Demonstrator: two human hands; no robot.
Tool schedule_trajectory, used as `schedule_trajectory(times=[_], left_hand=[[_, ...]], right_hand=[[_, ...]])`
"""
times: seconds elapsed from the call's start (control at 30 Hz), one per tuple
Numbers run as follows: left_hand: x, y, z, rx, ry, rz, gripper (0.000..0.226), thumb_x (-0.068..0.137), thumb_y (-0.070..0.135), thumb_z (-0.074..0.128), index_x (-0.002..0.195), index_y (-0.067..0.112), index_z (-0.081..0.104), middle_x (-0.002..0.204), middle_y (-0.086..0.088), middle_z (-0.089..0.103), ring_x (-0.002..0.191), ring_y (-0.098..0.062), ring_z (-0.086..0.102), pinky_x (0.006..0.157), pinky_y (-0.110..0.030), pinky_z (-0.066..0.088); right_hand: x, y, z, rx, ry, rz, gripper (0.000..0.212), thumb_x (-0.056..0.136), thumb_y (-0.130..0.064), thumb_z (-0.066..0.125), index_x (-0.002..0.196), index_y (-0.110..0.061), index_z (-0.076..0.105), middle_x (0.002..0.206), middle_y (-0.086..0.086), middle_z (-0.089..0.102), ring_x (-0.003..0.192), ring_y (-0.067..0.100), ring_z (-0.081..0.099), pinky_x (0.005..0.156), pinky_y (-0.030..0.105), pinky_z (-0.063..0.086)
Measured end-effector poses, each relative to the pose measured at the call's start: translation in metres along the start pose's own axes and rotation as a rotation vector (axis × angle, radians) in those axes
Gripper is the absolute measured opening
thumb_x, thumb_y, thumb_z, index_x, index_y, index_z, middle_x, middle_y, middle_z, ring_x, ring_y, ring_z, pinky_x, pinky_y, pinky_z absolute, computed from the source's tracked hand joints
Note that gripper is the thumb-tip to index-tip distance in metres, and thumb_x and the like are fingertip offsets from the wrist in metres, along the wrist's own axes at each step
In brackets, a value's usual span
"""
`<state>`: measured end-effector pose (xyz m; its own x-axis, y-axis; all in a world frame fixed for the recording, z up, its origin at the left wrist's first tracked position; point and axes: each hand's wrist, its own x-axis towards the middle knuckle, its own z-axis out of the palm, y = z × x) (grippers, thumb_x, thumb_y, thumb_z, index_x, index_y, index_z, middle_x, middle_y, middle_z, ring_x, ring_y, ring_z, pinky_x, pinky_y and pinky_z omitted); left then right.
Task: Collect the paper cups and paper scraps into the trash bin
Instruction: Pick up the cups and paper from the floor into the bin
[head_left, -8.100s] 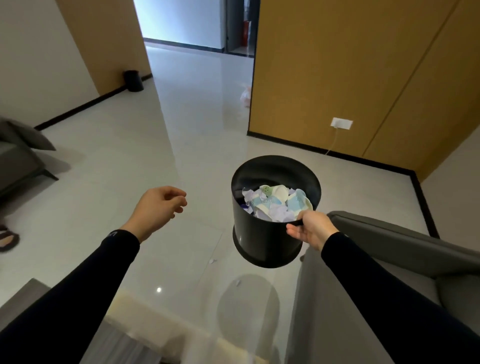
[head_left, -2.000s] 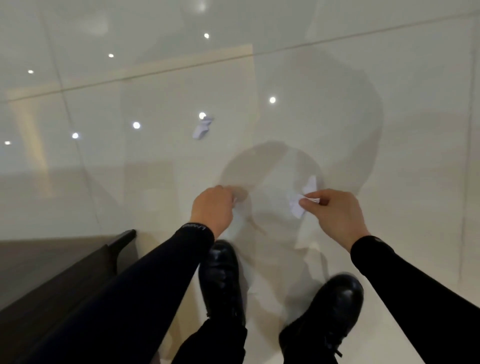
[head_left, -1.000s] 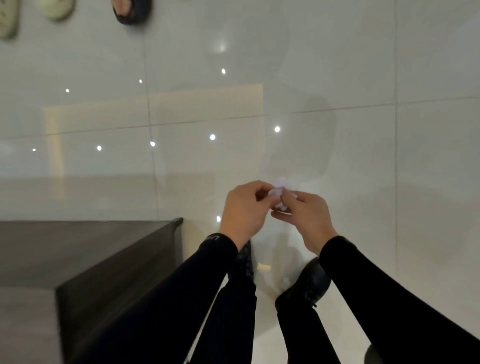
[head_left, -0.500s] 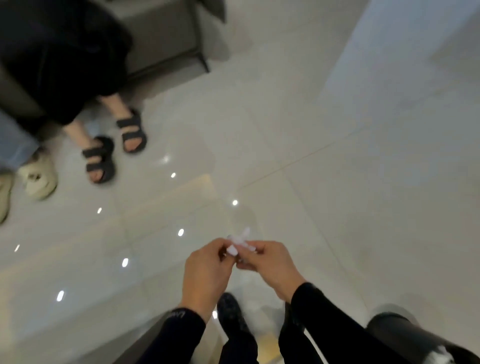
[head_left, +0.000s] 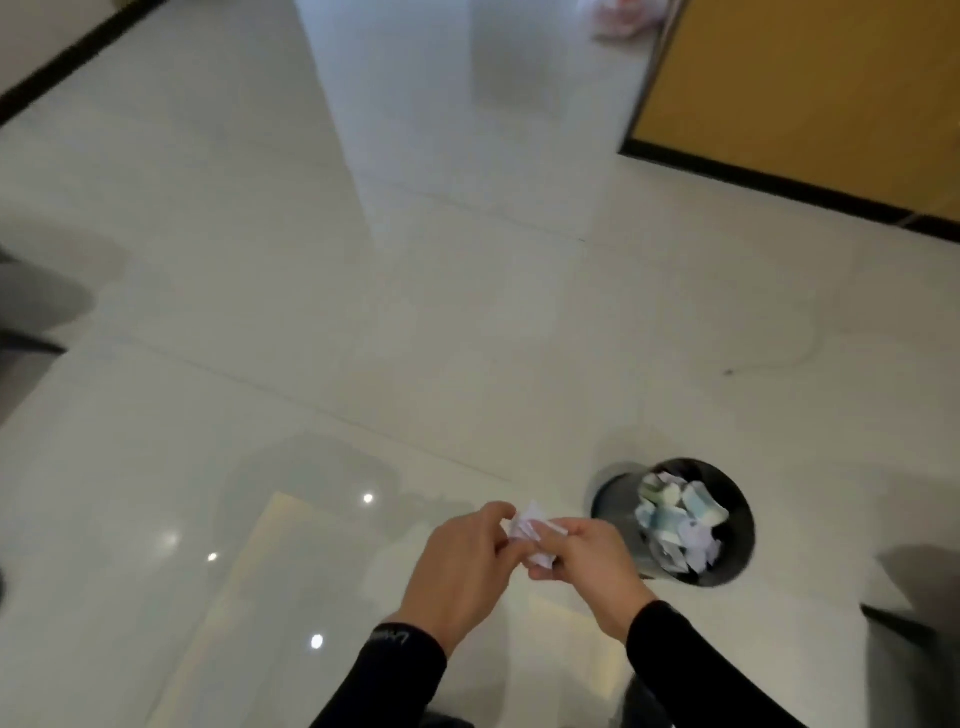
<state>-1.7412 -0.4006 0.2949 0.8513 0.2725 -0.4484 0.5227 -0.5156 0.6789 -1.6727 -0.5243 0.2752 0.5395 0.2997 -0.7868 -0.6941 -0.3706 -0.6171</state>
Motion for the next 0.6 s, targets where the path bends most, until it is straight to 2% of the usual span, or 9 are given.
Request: schedule_trajectory(times=[0.07, 0.1, 0.17, 0.27, 0.37, 0.4, 0.47, 0.53, 0.6], left_hand=[[0.017, 0.029, 0.033, 0.081, -0.001, 0.02, 0.04, 0.09, 0.04, 0.052, 0.127, 0.023, 0.053, 0.097, 0.004, 0.072, 0.097, -0.012, 0.064, 0.078, -0.015, 0.038], [0.024, 0.042, 0.051, 0.103, 0.002, 0.01, 0.039, 0.09, 0.04, 0.052, 0.126, 0.023, 0.053, 0.1, 0.003, 0.072, 0.1, -0.014, 0.064, 0.083, -0.018, 0.04], [0.036, 0.065, 0.086, 0.113, -0.015, -0.045, 0.036, 0.09, 0.038, 0.053, 0.122, 0.023, 0.056, 0.099, 0.002, 0.072, 0.097, -0.016, 0.064, 0.086, -0.024, 0.043], [0.051, 0.089, 0.142, 0.134, -0.107, -0.119, 0.032, 0.089, 0.034, 0.054, 0.118, 0.021, 0.06, 0.096, 0.003, 0.071, 0.093, -0.017, 0.065, 0.083, -0.025, 0.046], [0.066, 0.097, 0.192, 0.19, -0.187, -0.185, 0.031, 0.089, 0.031, 0.053, 0.116, 0.019, 0.061, 0.092, 0.003, 0.07, 0.094, -0.019, 0.064, 0.083, -0.025, 0.045], [0.071, 0.097, 0.208, 0.202, -0.205, -0.212, 0.031, 0.089, 0.03, 0.052, 0.116, 0.019, 0.061, 0.096, 0.001, 0.071, 0.096, -0.02, 0.064, 0.084, -0.026, 0.046], [0.081, 0.093, 0.233, 0.204, -0.223, -0.263, 0.031, 0.088, 0.029, 0.051, 0.114, 0.017, 0.062, 0.101, -0.001, 0.072, 0.095, -0.021, 0.064, 0.086, -0.028, 0.049], [0.089, 0.085, 0.252, 0.194, -0.226, -0.307, 0.03, 0.087, 0.029, 0.051, 0.111, 0.016, 0.064, 0.1, -0.002, 0.073, 0.092, -0.021, 0.065, 0.085, -0.031, 0.051], [0.097, 0.075, 0.266, 0.198, -0.244, -0.332, 0.028, 0.087, 0.028, 0.05, 0.108, 0.015, 0.065, 0.099, -0.003, 0.073, 0.089, -0.021, 0.066, 0.082, -0.031, 0.052]], right_hand=[[0.009, 0.006, -0.052, -0.019, 0.114, -0.033, 0.023, 0.089, -0.01, 0.061, 0.081, 0.009, 0.07, 0.068, 0.014, 0.065, 0.054, 0.015, 0.061, 0.06, 0.024, 0.057], [0.012, 0.011, -0.08, -0.021, 0.176, -0.041, 0.021, 0.089, -0.011, 0.061, 0.077, 0.005, 0.069, 0.066, 0.011, 0.063, 0.052, 0.014, 0.061, 0.064, 0.027, 0.055], [0.019, 0.023, -0.137, 0.0, 0.291, -0.021, 0.02, 0.09, -0.012, 0.059, 0.079, 0.002, 0.068, 0.066, 0.008, 0.061, 0.051, 0.014, 0.061, 0.072, 0.034, 0.053], [0.031, 0.044, -0.213, 0.052, 0.387, 0.018, 0.026, 0.09, -0.009, 0.056, 0.084, 0.014, 0.066, 0.067, 0.003, 0.062, 0.058, 0.021, 0.063, 0.086, 0.046, 0.053], [0.05, 0.062, -0.261, 0.047, 0.429, 0.038, 0.027, 0.089, -0.009, 0.055, 0.064, -0.007, 0.066, 0.07, 0.007, 0.065, 0.068, 0.029, 0.065, 0.084, 0.051, 0.056], [0.059, 0.068, -0.272, 0.044, 0.427, 0.049, 0.026, 0.089, -0.009, 0.055, 0.066, -0.01, 0.066, 0.075, 0.011, 0.066, 0.07, 0.029, 0.064, 0.083, 0.05, 0.057], [0.079, 0.081, -0.288, 0.047, 0.415, 0.069, 0.015, 0.089, -0.012, 0.057, 0.089, -0.004, 0.07, 0.087, 0.015, 0.067, 0.068, 0.026, 0.063, 0.078, 0.043, 0.059], [0.098, 0.093, -0.296, 0.053, 0.38, 0.085, 0.031, 0.087, -0.017, 0.064, 0.114, -0.002, 0.063, 0.103, 0.015, 0.066, 0.069, 0.022, 0.064, 0.073, 0.035, 0.059], [0.116, 0.103, -0.299, 0.096, 0.355, 0.11, 0.047, 0.085, -0.019, 0.068, 0.126, -0.002, 0.055, 0.11, 0.015, 0.065, 0.08, 0.025, 0.068, 0.078, 0.035, 0.058]])
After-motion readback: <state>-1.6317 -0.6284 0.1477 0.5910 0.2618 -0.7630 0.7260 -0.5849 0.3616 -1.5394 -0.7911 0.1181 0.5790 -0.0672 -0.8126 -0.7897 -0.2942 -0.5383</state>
